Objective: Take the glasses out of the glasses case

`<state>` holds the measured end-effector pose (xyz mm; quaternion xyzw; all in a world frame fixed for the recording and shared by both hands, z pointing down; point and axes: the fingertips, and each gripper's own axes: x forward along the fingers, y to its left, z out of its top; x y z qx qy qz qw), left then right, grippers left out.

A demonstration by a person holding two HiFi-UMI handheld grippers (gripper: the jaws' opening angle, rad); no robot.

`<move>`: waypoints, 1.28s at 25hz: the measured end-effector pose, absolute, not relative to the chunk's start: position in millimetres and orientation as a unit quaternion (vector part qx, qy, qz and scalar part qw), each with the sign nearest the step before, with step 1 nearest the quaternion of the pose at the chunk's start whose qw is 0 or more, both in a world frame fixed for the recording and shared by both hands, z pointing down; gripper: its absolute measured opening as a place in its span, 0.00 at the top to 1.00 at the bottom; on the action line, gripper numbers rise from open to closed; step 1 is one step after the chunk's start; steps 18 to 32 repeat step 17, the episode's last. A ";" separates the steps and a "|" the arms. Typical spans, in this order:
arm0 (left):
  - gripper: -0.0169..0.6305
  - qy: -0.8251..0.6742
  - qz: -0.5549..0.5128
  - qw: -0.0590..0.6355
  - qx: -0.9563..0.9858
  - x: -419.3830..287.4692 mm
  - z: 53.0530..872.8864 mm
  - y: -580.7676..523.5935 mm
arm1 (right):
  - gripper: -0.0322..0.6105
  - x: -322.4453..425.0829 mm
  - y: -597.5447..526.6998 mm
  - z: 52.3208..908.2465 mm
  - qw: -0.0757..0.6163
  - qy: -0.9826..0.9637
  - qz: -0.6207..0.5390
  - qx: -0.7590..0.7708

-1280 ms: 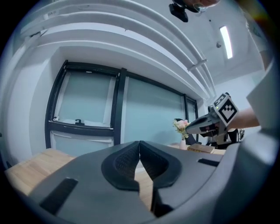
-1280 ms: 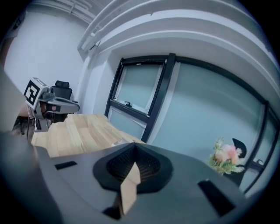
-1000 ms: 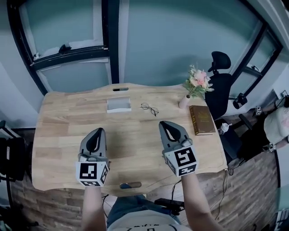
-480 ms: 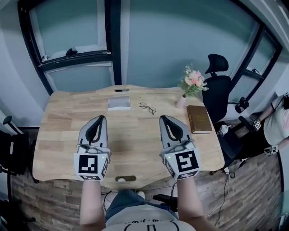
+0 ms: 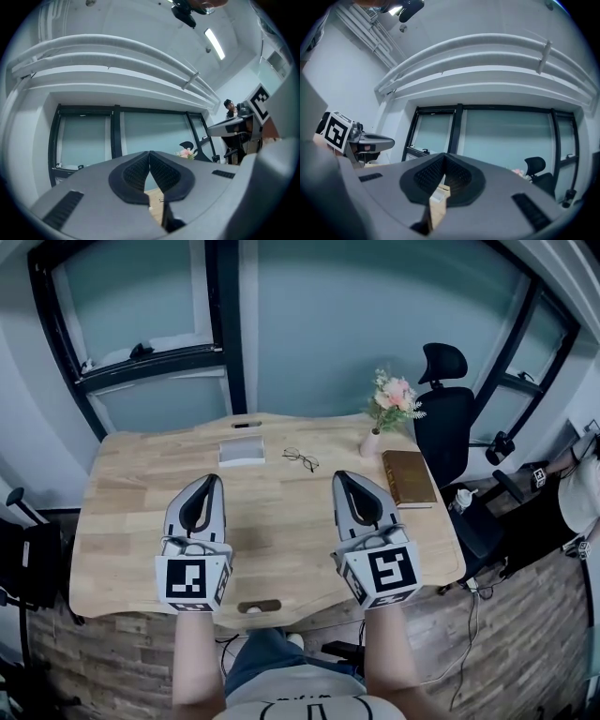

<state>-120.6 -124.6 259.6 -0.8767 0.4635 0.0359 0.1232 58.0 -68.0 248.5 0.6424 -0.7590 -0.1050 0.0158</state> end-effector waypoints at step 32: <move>0.95 0.449 0.037 0.143 -0.881 -112.1 250.8 -124.1 | 0.94 61.2 -68.2 254.7 0.024 -0.750 -0.110 0.651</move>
